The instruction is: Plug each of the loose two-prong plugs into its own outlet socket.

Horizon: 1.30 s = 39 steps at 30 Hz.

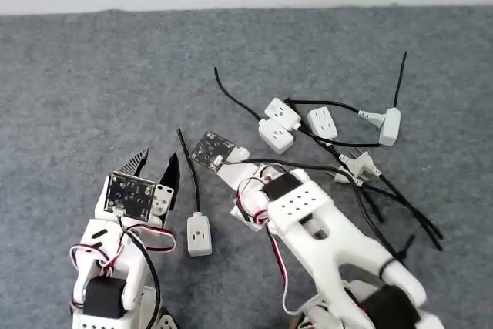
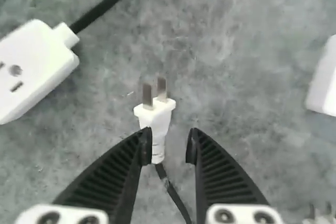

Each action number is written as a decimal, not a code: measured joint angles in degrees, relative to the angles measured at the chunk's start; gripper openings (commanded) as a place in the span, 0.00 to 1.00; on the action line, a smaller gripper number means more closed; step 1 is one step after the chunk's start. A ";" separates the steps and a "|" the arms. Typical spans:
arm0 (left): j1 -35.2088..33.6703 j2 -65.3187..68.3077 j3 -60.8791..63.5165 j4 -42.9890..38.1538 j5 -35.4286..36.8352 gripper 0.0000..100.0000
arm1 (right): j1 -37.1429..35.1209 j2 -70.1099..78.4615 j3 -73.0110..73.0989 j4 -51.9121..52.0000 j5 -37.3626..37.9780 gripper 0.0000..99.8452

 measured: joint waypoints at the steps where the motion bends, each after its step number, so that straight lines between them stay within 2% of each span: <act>1: 0.00 0.00 0.00 0.00 0.00 0.17 | 0.00 1.85 0.00 -0.97 0.00 0.11; 6: -0.09 0.00 0.00 0.00 0.00 0.17 | 0.09 7.74 -0.26 -1.85 0.26 0.11; 32: -0.09 0.00 0.00 0.00 0.00 0.17 | -4.40 8.79 -1.14 -3.25 -0.35 0.11; 33: -0.09 0.00 0.00 0.00 0.00 0.17 | -4.40 9.67 -1.32 -3.34 -0.35 0.10; 35: -0.09 0.00 0.00 0.00 0.00 0.17 | -4.40 11.60 -3.08 -2.99 -0.35 0.00; 39: -0.09 0.00 0.00 0.00 0.00 0.17 | -4.31 16.44 -8.79 0.88 -0.35 0.01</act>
